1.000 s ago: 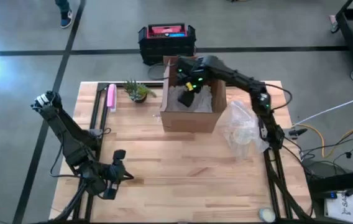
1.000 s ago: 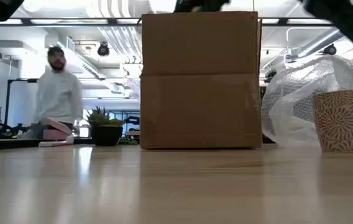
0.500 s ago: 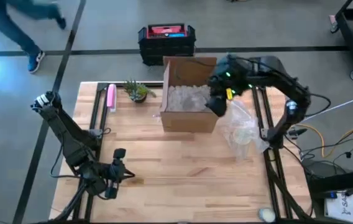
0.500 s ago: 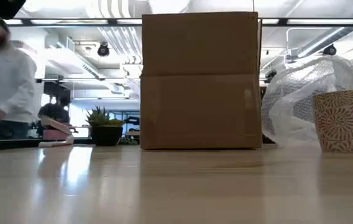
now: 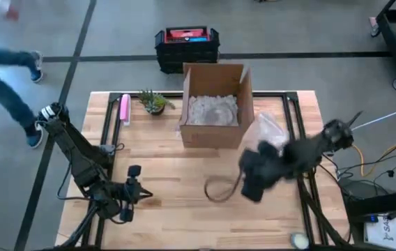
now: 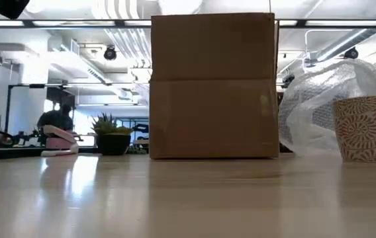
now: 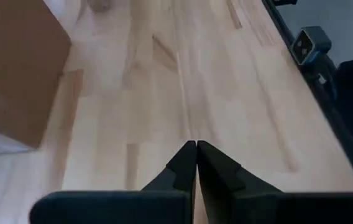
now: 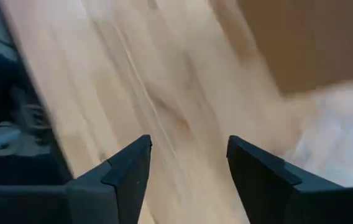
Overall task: Wrap mug
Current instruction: Move the orange mug to the center of the table
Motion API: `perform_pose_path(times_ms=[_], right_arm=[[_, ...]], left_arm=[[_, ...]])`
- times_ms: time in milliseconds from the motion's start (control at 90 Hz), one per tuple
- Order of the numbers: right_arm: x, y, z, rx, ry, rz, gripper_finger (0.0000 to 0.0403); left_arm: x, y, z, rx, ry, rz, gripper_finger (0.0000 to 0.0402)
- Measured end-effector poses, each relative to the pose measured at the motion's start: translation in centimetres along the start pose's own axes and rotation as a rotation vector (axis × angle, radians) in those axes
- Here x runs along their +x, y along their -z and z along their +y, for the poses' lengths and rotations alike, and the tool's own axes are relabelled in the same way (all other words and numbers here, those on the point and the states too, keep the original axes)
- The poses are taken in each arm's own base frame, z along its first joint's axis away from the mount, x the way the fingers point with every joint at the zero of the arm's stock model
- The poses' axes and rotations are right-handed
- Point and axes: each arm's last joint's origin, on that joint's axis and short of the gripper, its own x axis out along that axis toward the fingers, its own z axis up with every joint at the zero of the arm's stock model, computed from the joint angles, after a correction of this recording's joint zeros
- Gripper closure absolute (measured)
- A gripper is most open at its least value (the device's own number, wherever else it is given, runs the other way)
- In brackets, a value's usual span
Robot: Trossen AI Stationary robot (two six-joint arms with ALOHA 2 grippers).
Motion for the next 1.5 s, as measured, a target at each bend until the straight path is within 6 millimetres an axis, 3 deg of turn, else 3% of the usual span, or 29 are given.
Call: perform_pose_path(times_ms=[100, 200, 400, 622, 744, 989, 1300, 1500], right_arm=[[3.8, 2.7, 1.1, 0.062, 0.085, -0.005, 0.0213], [7.3, 4.3, 1.1, 0.118, 0.134, 0.003, 0.0213], [11.9, 3.7, -1.8, 0.181, 0.288, 0.062, 0.0217], [12.7, 2.0, -6.7, 0.189, 0.486, 0.193, 0.0231], [11.8, 1.8, -8.4, 0.212, 0.526, 0.221, 0.0238], [12.4, 3.3, -10.0, 0.235, 0.531, 0.278, 0.0251], [16.0, 6.1, -11.4, 0.248, 0.403, 0.368, 0.0267], [18.0, 6.7, -11.1, 0.109, 0.242, 0.372, 0.0333]], left_arm=[[0.0, -0.1, 0.1, 0.004, -0.037, -0.025, 0.0402], [0.0, -0.1, 0.2, 0.014, -0.057, -0.036, 0.0402], [0.0, -0.3, 0.5, 0.045, -0.140, -0.081, 0.0402], [0.0, -0.4, 0.5, 0.050, -0.155, -0.088, 0.0402], [0.0, -0.4, 0.5, 0.036, -0.154, -0.089, 0.0402], [0.0, -0.4, 0.5, 0.028, -0.153, -0.089, 0.0402], [0.0, -0.4, 0.5, 0.024, -0.152, -0.091, 0.0402], [0.0, -0.4, 0.5, 0.016, -0.150, -0.096, 0.0402]])
